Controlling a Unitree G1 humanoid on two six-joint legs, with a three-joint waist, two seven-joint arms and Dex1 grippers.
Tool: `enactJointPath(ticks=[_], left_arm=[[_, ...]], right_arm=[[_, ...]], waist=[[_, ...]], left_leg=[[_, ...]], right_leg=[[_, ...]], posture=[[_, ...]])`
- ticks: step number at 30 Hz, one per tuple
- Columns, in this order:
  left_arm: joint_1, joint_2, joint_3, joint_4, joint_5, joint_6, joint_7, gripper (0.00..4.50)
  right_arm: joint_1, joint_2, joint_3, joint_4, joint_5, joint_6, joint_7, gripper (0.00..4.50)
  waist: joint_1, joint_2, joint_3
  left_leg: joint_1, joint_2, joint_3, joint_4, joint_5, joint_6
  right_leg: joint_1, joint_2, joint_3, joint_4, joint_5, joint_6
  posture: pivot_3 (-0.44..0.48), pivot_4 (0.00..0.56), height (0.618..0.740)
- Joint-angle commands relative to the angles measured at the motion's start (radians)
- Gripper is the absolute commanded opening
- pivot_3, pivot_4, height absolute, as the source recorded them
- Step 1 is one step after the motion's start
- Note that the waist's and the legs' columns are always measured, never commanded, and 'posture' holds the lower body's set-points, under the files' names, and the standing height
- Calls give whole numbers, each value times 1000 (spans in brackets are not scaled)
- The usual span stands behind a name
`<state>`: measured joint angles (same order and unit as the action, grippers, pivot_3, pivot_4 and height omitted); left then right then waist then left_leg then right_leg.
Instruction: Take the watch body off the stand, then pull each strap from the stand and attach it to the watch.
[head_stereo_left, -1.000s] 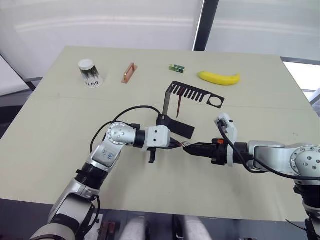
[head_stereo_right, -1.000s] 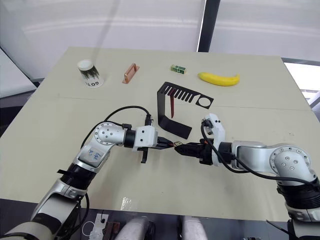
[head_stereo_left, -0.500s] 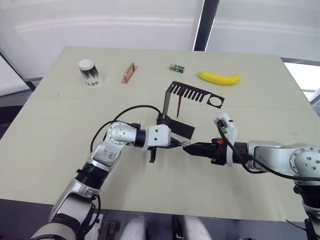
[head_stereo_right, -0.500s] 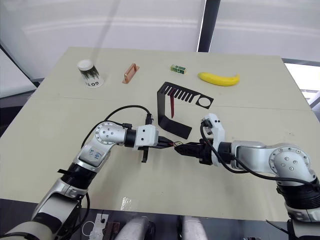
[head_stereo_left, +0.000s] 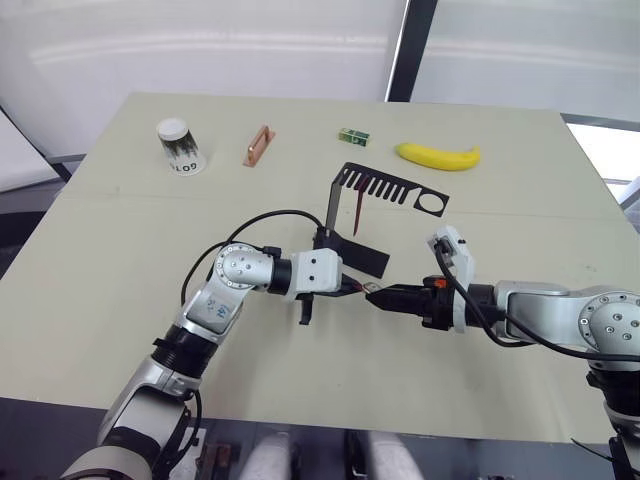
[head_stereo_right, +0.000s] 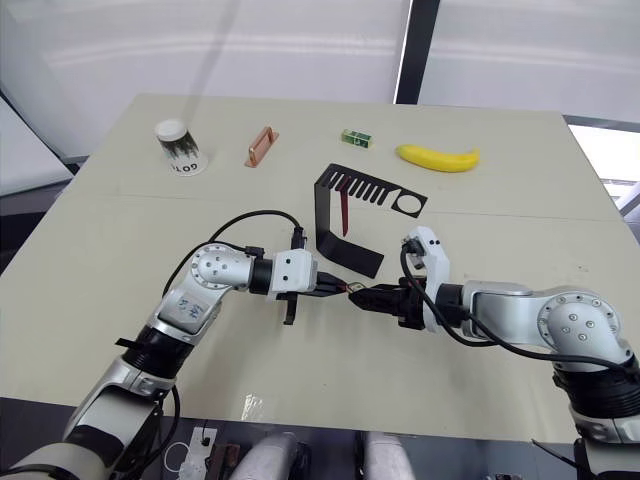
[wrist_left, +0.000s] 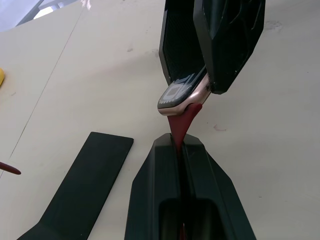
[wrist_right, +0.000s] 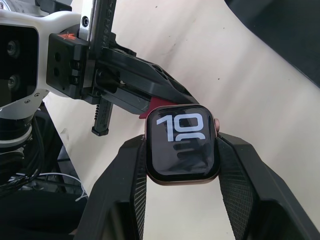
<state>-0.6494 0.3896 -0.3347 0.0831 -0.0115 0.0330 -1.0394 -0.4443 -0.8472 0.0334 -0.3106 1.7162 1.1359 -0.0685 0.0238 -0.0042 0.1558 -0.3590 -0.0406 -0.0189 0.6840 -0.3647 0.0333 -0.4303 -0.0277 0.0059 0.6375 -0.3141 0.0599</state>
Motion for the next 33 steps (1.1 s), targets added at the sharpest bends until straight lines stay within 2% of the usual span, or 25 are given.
enactJointPath(ticks=[1, 33], left_arm=[[-18, -20, -7, -41, -10, -11, 6, 0], [-31, -37, -9, -31, -8, -2, 11, 0]], right_arm=[[-6, 8, -14, -28, 7, -1, 27, 1511], [-15, 15, -11, -32, 22, -5, 18, 1511]], waist=[[0, 0, 0], [0, 0, 0]], left_leg=[[0, 0, 0, 0, 0, 0], [0, 0, 0, 0, 0, 0]], right_leg=[[0, 0, 0, 0, 0, 0], [0, 0, 0, 0, 0, 0]], posture=[[0, 150, 740], [0, 150, 740]])
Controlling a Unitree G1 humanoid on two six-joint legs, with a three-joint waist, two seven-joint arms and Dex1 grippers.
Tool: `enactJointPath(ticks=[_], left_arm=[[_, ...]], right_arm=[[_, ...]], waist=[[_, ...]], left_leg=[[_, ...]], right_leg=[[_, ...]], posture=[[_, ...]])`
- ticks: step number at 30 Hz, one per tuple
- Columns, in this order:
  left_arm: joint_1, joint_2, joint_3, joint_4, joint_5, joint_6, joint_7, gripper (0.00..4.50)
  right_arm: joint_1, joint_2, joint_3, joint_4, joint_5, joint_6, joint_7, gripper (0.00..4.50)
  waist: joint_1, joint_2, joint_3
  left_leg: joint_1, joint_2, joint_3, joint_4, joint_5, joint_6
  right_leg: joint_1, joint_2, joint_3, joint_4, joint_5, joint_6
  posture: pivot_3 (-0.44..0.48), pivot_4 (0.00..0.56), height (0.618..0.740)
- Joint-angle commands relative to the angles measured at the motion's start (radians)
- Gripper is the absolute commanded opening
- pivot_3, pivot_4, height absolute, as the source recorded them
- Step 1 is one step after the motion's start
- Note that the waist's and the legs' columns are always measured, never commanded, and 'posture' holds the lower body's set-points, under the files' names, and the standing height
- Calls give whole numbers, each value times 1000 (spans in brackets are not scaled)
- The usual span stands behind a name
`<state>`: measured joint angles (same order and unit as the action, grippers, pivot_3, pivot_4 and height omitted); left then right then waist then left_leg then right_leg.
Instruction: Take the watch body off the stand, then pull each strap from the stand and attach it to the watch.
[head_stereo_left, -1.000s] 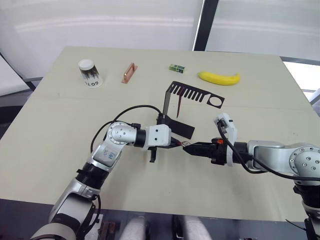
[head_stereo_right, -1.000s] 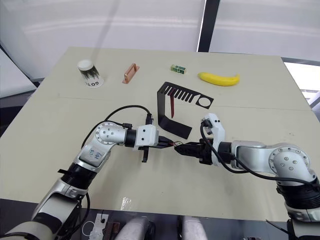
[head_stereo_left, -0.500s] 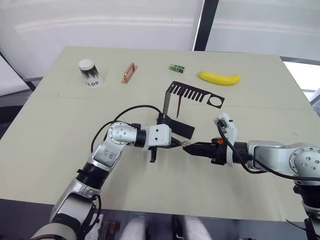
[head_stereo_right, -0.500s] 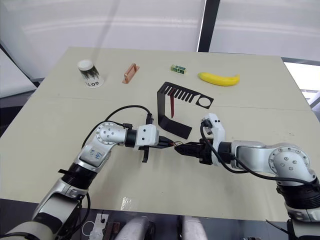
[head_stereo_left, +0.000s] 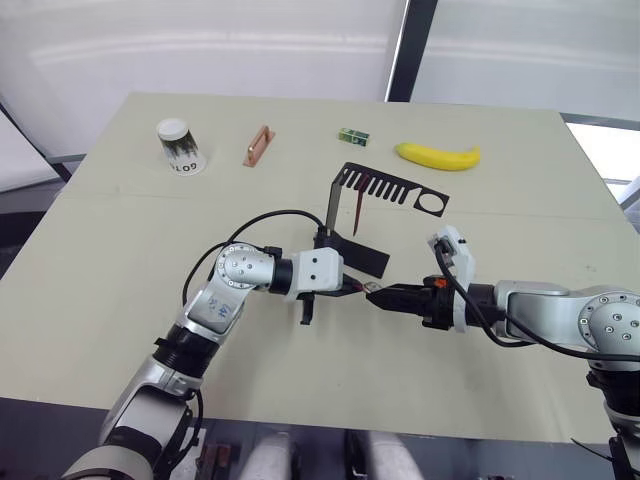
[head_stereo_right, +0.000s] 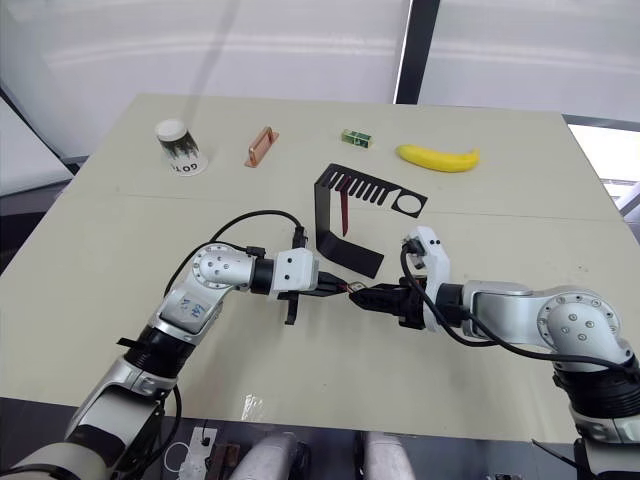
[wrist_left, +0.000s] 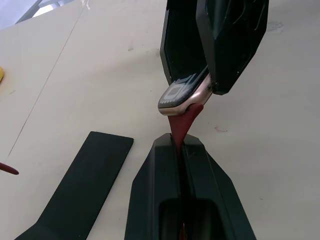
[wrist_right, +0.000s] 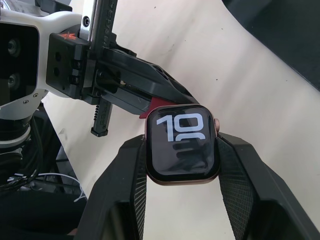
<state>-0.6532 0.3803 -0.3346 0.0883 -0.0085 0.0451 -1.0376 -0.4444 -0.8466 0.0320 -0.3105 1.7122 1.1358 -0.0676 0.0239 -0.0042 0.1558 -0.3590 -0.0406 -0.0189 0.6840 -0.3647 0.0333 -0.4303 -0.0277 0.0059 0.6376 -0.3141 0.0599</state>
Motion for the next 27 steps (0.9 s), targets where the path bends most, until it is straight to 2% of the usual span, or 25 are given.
enactJointPath(ticks=[1, 11, 14, 17, 24, 27], left_arm=[[-28, -28, -9, -36, -10, -15, 9, 0], [-28, -25, -4, -41, -8, -11, 12, 0], [-19, -8, 14, -64, -33, 43, 0, 0], [9, 49, 43, -127, -90, 94, -61, 889], [72, 212, 159, -280, -272, 286, -155, 4480], [82, 246, 201, -298, -347, 329, -186, 4480]], right_arm=[[-15, 14, -10, -33, 25, -5, 17, 1511], [-10, 10, -14, -35, 13, -4, 22, 1511], [-8, 4, -22, -41, -13, -5, 36, 1511], [-7, -5, -37, -51, -41, -7, 64, 1511], [-9, -63, -52, -127, -240, -25, 256, 1511], [7, -120, -13, -223, -460, -117, 432, 1511]], waist=[[0, 0, 0], [0, 0, 0], [0, 0, 0], [-3, 0, 0], [-3, 0, 0], [3, 0, 0]], left_leg=[[0, 0, 0, 0, 0, 0], [0, 0, 0, 0, 0, 0], [0, 0, 0, 0, 0, 0], [0, 0, 0, 0, 0, 0], [0, 0, 0, -1, 0, 0], [0, 0, 0, -1, 0, 0]], right_leg=[[0, 0, 0, 0, 0, 0], [0, 0, 0, 0, 0, 0], [0, 0, 0, 0, 0, 0], [0, 0, 0, 0, 0, 0], [0, 0, 0, 0, 0, 0], [0, 0, 0, -1, 0, 0]], posture=[[0, 150, 740], [0, 150, 740], [0, 150, 740], [0, 150, 740], [0, 150, 740], [0, 150, 740]])
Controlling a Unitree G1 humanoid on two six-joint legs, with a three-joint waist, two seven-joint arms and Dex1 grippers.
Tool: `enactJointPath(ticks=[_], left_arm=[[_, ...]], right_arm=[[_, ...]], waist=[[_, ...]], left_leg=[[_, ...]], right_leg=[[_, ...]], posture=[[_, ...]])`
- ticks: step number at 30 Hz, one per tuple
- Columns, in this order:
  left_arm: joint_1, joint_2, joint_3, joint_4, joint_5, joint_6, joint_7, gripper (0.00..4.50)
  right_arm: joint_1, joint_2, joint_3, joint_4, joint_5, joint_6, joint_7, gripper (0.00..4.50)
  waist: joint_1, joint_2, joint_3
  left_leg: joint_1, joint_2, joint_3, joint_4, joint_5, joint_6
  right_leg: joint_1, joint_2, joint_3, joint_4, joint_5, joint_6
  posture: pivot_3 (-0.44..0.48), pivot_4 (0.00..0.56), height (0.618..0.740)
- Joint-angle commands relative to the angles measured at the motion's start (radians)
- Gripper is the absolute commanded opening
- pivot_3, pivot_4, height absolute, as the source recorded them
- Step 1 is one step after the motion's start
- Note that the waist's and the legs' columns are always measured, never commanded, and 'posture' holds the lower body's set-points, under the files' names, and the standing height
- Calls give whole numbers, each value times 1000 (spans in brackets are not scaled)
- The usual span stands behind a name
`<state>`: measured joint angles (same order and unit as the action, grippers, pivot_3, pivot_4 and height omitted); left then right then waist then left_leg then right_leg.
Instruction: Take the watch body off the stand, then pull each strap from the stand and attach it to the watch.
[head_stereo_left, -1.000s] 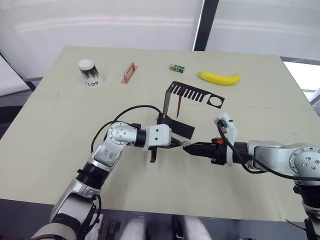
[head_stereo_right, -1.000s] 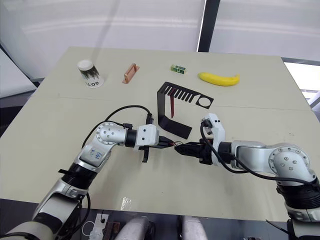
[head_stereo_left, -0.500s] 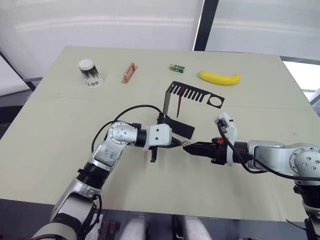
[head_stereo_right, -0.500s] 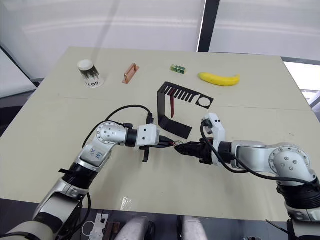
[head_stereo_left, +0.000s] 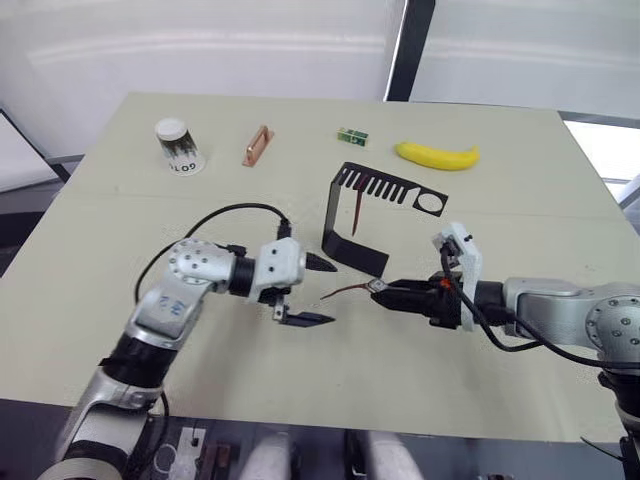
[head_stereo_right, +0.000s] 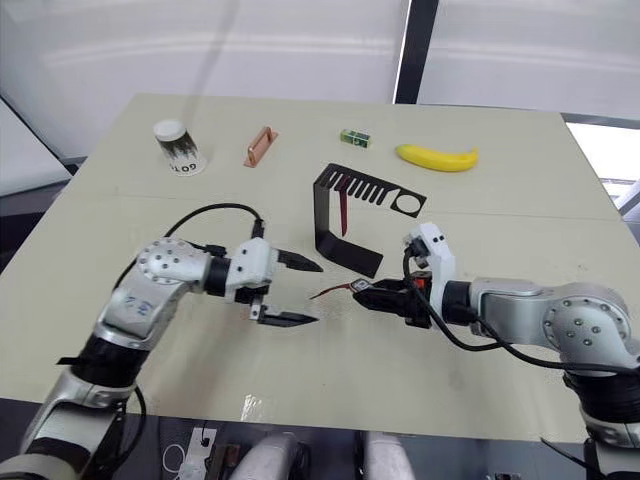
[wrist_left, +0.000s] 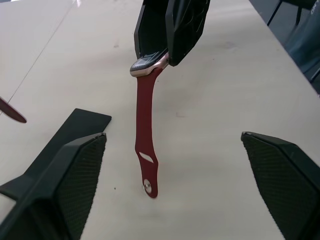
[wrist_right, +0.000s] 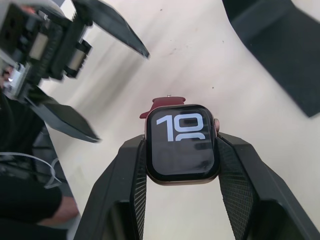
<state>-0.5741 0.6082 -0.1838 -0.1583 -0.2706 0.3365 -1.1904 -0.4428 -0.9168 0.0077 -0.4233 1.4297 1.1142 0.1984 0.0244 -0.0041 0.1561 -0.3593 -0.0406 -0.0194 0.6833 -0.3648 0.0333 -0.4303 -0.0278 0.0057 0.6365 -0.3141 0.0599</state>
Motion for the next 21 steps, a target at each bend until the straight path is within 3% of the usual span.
enactJointPath(ticks=[1, 6, 10, 15, 21], left_arm=[[7, 27, 63, -58, -113, 46, -50, 4480], [10, 40, 75, -72, -153, 49, -56, 4480], [16, 48, 63, -69, -141, 15, -62, 4480], [23, 54, 58, -59, -134, -7, -59, 4480], [30, 54, 56, -54, -129, -21, -56, 4480]], right_arm=[[23, -71, 31, -147, -268, -150, 228, 1511], [112, -135, 107, -222, -635, -438, 466, 1511], [164, -125, 125, -215, -825, -622, 564, 1511], [190, -100, 125, -178, -962, -753, 631, 1511], [212, -70, 103, -173, -989, -745, 654, 1511]], waist=[[3, 0, 0], [0, 0, 0], [0, 0, 0], [-2, 0, 0], [0, 0, 0]], left_leg=[[0, 0, 0, 0, 0, 0], [-1, 0, -1, -1, -1, 1], [-1, 0, -1, 0, 0, 0], [1, 0, 0, 0, 0, -1], [1, 0, 0, 0, 0, -1]], right_leg=[[0, 0, 0, 0, 0, 0], [0, 0, -1, -1, 0, 1], [0, 1, -1, -1, 0, 1], [0, 1, 0, 0, 0, 1], [0, 1, 0, 0, 0, 1]], posture=[[0, 150, 740], [0, 150, 740], [0, 150, 740], [0, 150, 740], [0, 150, 740]])
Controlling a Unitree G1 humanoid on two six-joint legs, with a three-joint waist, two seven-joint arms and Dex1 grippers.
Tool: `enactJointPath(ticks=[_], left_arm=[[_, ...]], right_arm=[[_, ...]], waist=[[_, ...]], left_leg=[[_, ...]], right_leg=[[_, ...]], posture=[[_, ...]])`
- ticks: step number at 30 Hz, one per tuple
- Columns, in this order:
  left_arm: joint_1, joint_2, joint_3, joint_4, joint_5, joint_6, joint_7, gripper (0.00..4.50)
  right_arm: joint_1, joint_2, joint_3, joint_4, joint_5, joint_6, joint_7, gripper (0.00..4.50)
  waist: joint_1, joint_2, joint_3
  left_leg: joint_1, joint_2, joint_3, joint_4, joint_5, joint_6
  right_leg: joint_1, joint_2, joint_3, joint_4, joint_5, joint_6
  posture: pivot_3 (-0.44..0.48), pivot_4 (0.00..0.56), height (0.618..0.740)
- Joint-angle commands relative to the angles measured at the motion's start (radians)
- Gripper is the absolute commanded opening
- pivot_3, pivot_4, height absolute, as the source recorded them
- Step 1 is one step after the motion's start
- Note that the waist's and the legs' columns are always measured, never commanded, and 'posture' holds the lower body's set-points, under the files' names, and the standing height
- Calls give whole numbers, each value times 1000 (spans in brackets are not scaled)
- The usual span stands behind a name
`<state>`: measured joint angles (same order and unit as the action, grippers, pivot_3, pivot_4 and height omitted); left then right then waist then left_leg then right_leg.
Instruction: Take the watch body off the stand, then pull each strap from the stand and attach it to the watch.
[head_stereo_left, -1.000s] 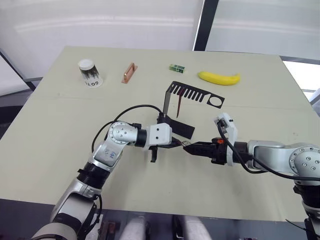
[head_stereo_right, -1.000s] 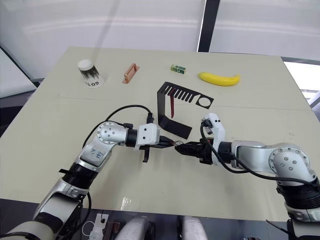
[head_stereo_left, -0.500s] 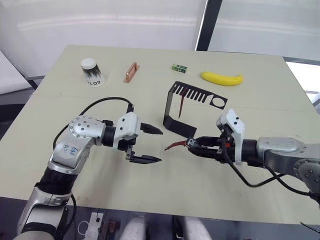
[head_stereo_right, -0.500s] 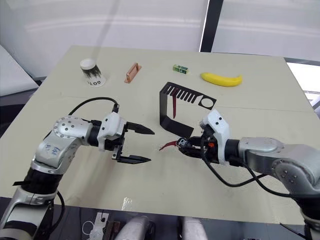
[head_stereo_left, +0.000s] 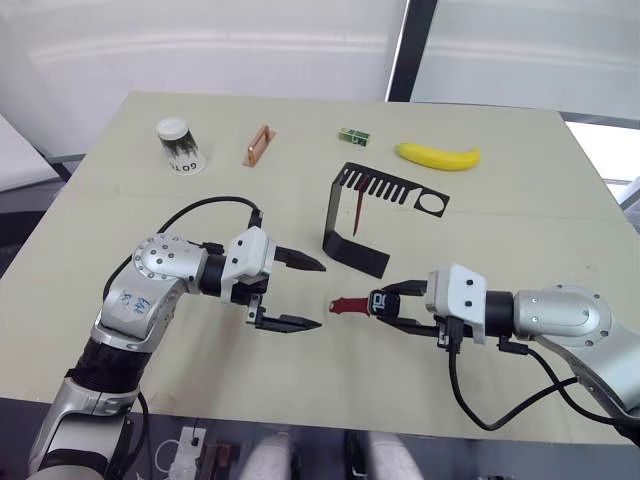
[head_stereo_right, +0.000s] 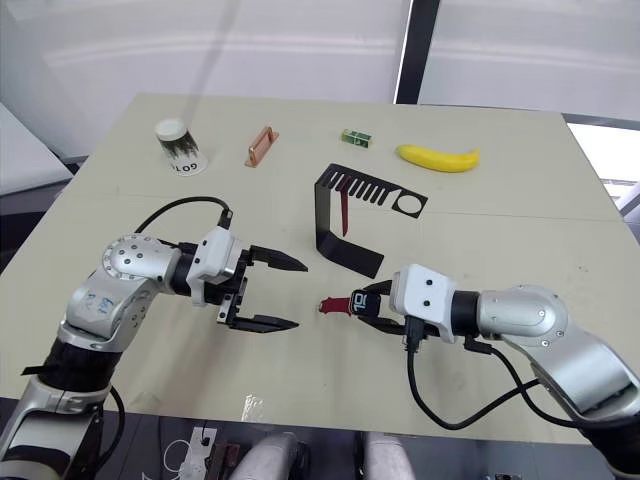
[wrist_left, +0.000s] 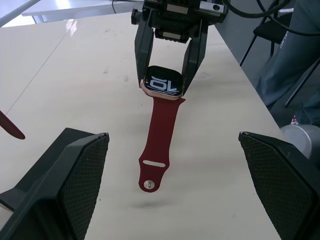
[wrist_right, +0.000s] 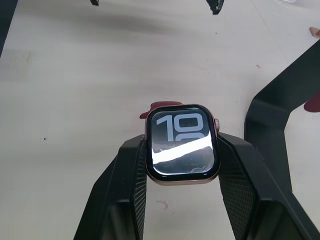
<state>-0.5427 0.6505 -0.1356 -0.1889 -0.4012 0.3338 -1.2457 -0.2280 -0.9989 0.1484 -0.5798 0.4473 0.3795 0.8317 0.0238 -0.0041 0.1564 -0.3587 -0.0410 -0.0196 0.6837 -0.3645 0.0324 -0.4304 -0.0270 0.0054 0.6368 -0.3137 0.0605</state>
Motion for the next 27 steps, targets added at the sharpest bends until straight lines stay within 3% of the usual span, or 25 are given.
enactJointPath(ticks=[1, 5, 9, 13, 16, 23, 25, 27], left_arm=[[-1, 12, 7, -24, 2, -21, 0, 4480], [2, 17, 4, -25, 22, -47, 2, 4480], [1, 7, -12, -3, 111, -163, 37, 4480], [8, -24, -26, -2, 183, -215, 112, 4480], [6, -42, -39, -8, 218, -204, 163, 4480], [-1, -104, -60, -15, 256, -156, 261, 4480], [1, -118, -59, -12, 239, -135, 264, 3969], [0, -127, -62, -10, 231, -106, 264, 3185]], right_arm=[[-5, 18, -41, -16, -5, 0, 19, 1511], [-19, 48, -63, -11, 28, 80, 1, 1511], [-64, 117, -136, -8, 247, 384, -88, 1511], [-157, 202, -221, 34, 506, 742, -259, 1511], [-209, 269, -273, 72, 641, 899, -375, 1511], [-259, 400, -368, 180, 901, 1055, -663, 1511], [-266, 411, -372, 207, 963, 1053, -729, 1511], [-274, 408, -366, 223, 1005, 1045, -779, 1511]], waist=[[0, 0, 0], [-1, 0, 0], [0, 0, 0], [0, 0, 0], [0, 0, 0], [0, 0, 0], [-1, 0, 0], [-1, 0, 0]], left_leg=[[0, 0, 0, 0, 0, 0], [0, 0, 0, 0, 0, 0], [0, 0, 0, 0, 0, 0], [0, 0, 0, 0, 0, 0], [0, 0, 0, 0, 0, 0], [0, 0, 0, 0, 0, 0], [0, 0, 0, 0, 0, 0], [0, 0, 0, 0, 0, 0]], right_leg=[[0, 0, 0, 0, 0, 0], [0, 0, 0, 0, 0, 0], [0, 0, 0, 1, 0, 0], [0, 0, 0, 1, 0, 0], [0, 0, 0, 5, 0, 0], [0, 0, 0, 7, 0, 0], [0, -1, 0, 7, 0, 0], [0, -1, 0, 7, 0, 0]], posture=[[0, 150, 740], [0, 150, 740], [0, 150, 740], [0, 150, 740], [0, 150, 740], [0, 150, 740], [0, 150, 740], [0, 150, 740]])
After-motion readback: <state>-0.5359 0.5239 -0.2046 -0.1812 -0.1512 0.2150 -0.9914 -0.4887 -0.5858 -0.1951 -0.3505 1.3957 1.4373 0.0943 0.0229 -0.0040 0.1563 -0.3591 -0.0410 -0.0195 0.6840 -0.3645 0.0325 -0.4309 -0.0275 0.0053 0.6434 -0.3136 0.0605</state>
